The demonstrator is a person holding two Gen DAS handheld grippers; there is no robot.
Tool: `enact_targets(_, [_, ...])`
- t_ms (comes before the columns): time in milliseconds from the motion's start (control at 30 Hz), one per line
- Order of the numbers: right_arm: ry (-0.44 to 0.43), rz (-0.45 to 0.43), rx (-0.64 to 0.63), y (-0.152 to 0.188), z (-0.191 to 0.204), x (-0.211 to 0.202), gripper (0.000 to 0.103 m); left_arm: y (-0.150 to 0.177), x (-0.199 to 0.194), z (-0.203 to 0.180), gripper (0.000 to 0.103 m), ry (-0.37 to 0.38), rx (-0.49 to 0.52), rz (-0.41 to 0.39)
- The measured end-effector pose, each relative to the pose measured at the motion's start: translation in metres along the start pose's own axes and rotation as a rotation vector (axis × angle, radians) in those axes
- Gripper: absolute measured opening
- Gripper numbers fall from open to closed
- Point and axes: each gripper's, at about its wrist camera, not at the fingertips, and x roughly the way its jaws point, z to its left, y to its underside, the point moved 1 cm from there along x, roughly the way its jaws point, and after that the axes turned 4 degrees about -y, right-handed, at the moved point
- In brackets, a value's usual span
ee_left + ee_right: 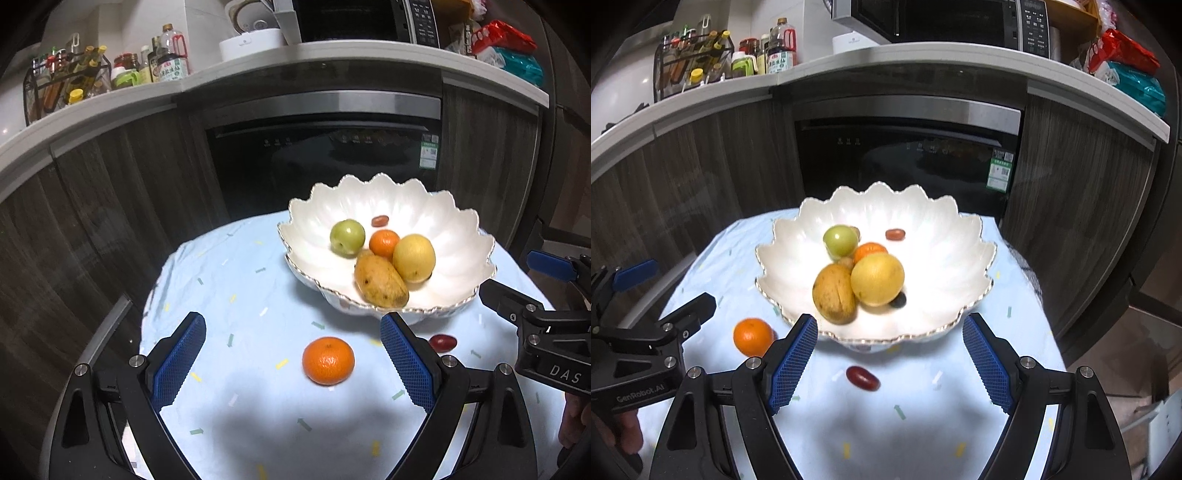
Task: Organize fruits
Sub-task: 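Withdraw both tools from the bowl toward the mandarin and remaining red date, then grasp the mandarin with the left tool while the right tool grasps the red date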
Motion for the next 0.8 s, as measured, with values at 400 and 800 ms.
enact_targets(400, [0.009,0.064,0.012,0.02,0.004,0.028,0.082,0.018,0.034,-0.002,0.096,0.05,0.031,0.044])
enact_targets(800, [0.006,0.137,0.027,0.037,0.006,0.058,0.077,0.028,0.068,-0.005,0.093,0.111,0.024,0.099])
